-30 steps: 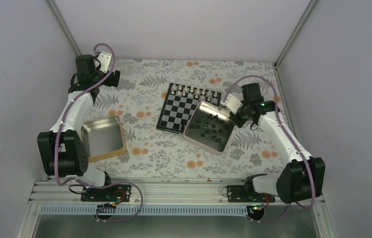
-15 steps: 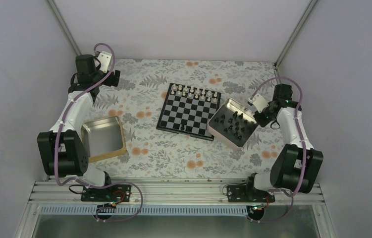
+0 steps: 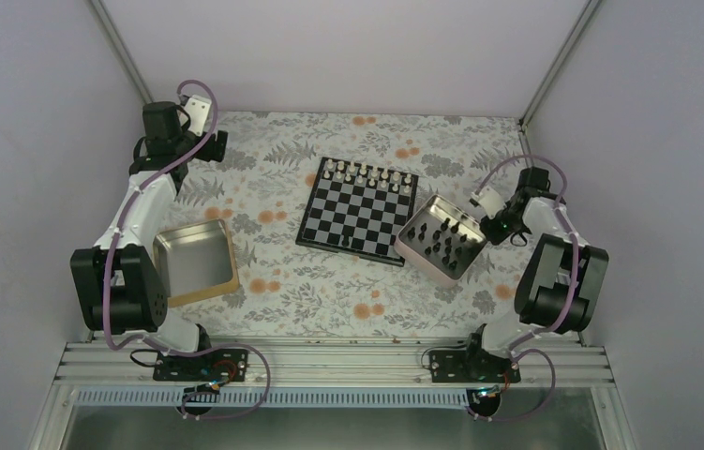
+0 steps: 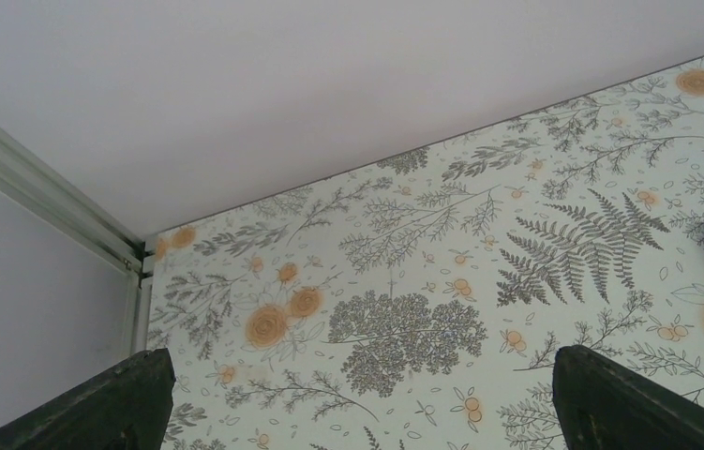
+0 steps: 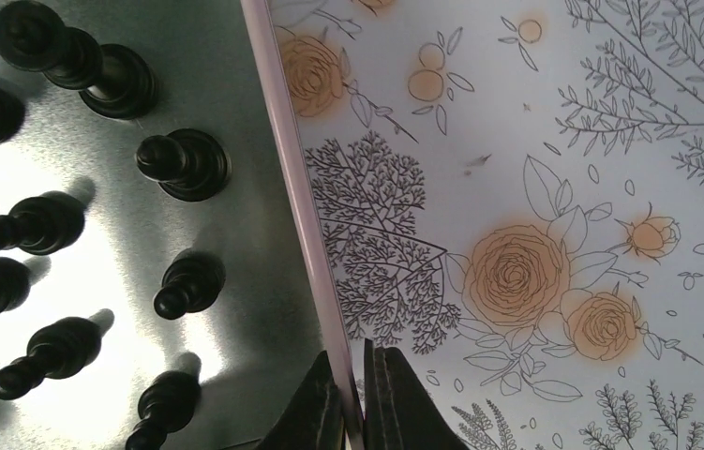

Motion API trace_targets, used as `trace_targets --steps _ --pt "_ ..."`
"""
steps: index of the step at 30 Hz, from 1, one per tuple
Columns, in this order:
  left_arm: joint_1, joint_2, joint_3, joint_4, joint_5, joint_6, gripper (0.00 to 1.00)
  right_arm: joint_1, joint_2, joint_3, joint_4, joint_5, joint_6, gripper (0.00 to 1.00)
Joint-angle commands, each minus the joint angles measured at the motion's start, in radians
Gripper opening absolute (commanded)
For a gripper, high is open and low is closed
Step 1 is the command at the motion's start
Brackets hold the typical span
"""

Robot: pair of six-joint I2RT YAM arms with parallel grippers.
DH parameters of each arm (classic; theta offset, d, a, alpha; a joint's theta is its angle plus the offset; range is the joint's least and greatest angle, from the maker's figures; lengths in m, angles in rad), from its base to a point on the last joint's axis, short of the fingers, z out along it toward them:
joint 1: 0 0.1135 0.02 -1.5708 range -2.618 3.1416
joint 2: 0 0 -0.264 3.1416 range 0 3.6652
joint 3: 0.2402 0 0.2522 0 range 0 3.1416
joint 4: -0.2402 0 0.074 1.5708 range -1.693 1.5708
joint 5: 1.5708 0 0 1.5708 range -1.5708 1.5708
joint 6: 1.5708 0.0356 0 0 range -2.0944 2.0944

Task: Set up the chess pieces on the board
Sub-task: Place the storage box at the center of the board.

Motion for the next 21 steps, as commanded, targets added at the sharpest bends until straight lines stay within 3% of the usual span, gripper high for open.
trace_targets --steps 1,12,21 --pt "-0.001 0.026 0.020 0.028 -0.003 -0.003 1.00 -0.037 0.012 0.000 0.069 -0.051 -0.015 0.04" --pt "-0.010 0.043 0.015 0.063 -0.040 0.001 1.00 -0.102 0.033 0.003 0.106 0.013 -0.149 0.04" --pt "-0.039 0.026 -0.039 0.139 -0.087 0.023 1.00 -0.103 0.029 0.013 0.083 0.006 -0.352 0.04"
